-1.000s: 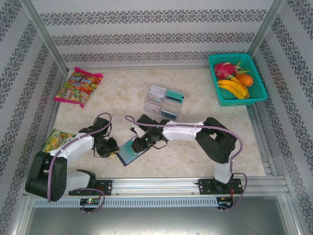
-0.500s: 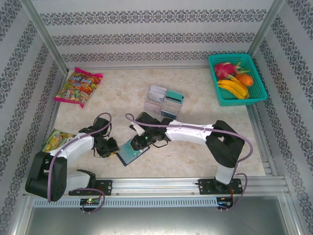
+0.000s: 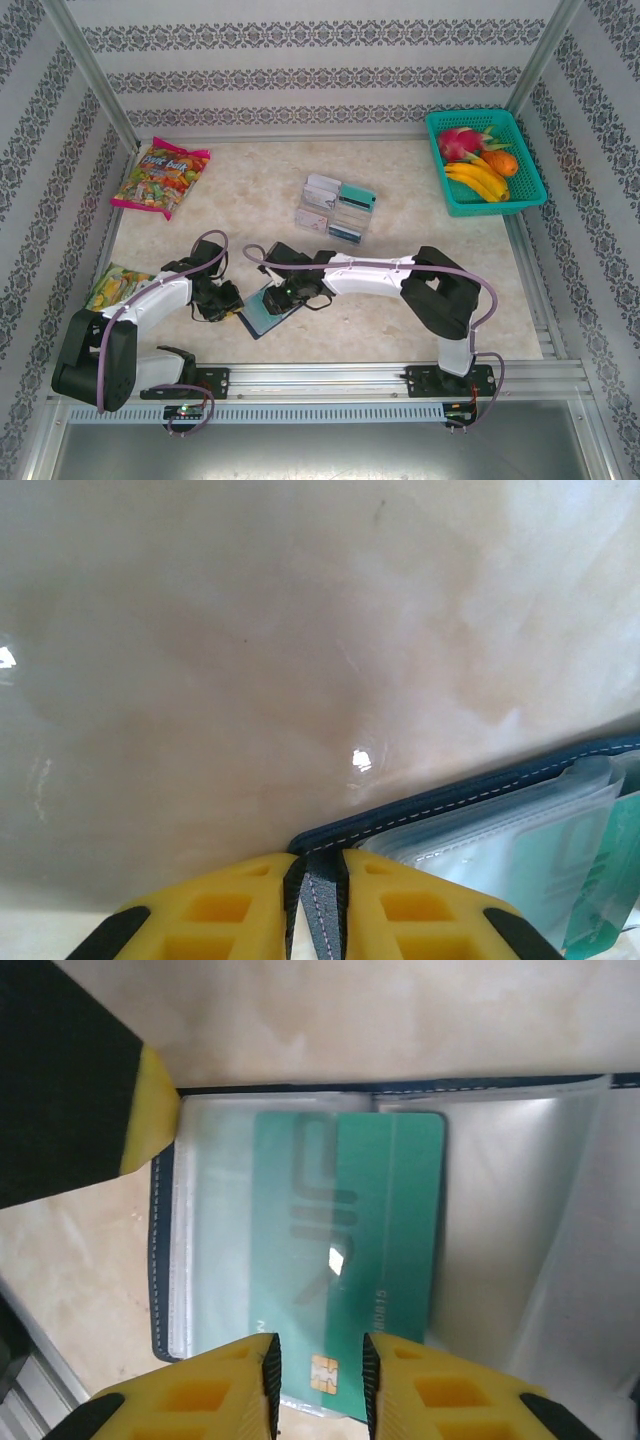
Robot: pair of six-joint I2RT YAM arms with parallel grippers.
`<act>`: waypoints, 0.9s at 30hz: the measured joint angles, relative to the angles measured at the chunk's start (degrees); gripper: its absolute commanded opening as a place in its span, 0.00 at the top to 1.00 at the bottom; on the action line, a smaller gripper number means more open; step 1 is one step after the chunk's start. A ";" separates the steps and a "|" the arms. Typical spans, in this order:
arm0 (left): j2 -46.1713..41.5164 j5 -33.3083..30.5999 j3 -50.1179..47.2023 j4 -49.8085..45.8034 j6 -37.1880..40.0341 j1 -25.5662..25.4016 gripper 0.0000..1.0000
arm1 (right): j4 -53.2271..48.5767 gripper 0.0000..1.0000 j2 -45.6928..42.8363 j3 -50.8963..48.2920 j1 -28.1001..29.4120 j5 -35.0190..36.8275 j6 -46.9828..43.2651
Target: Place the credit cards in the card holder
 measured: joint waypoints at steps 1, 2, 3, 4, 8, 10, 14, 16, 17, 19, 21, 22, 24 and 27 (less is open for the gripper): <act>0.00 0.02 0.00 0.00 0.00 -0.02 0.78 | -0.02 0.72 0.00 0.00 0.00 0.68 0.09; -0.02 0.00 0.00 0.00 0.00 0.00 0.78 | -0.26 0.72 0.00 0.00 0.00 1.42 0.13; -0.02 0.00 0.00 0.00 0.00 0.00 0.78 | -0.63 0.72 0.00 0.00 0.00 1.84 0.13; -0.02 0.02 0.00 0.00 0.00 0.00 0.78 | -0.76 0.72 0.00 0.00 0.00 2.29 0.15; -0.04 0.02 0.00 0.00 0.00 0.00 0.78 | -1.29 0.69 0.07 0.11 0.00 3.15 0.57; -0.07 0.02 0.00 0.00 0.00 -0.02 0.78 | -1.46 0.68 0.35 0.35 -0.02 3.19 0.76; -0.07 0.02 0.00 0.00 0.02 0.00 0.78 | -1.51 0.68 1.49 0.85 -0.02 3.19 0.76; -0.07 0.04 0.00 0.00 0.02 -0.02 0.78 | -1.51 0.68 2.08 0.96 -0.02 3.17 0.76; -0.07 0.04 0.00 0.00 0.02 0.00 0.78 | -1.51 0.68 2.38 0.96 -0.02 3.17 0.76; -0.07 0.04 0.00 0.00 0.02 0.00 0.78 | -1.49 0.68 2.75 0.96 0.00 3.15 0.79; -0.07 0.09 0.00 0.00 0.02 -0.02 0.78 | -1.53 0.69 2.93 1.03 -0.02 3.13 0.79; -0.07 0.09 0.00 0.00 0.02 -0.02 0.78 | -1.66 0.69 3.02 1.22 0.00 3.08 0.76; -0.07 0.15 0.00 0.04 0.02 -0.02 0.78 | -1.66 0.69 3.28 1.77 0.00 2.93 0.76; -0.07 0.20 0.00 0.17 0.02 0.00 0.78 | -1.88 0.69 3.50 2.47 0.02 2.82 0.74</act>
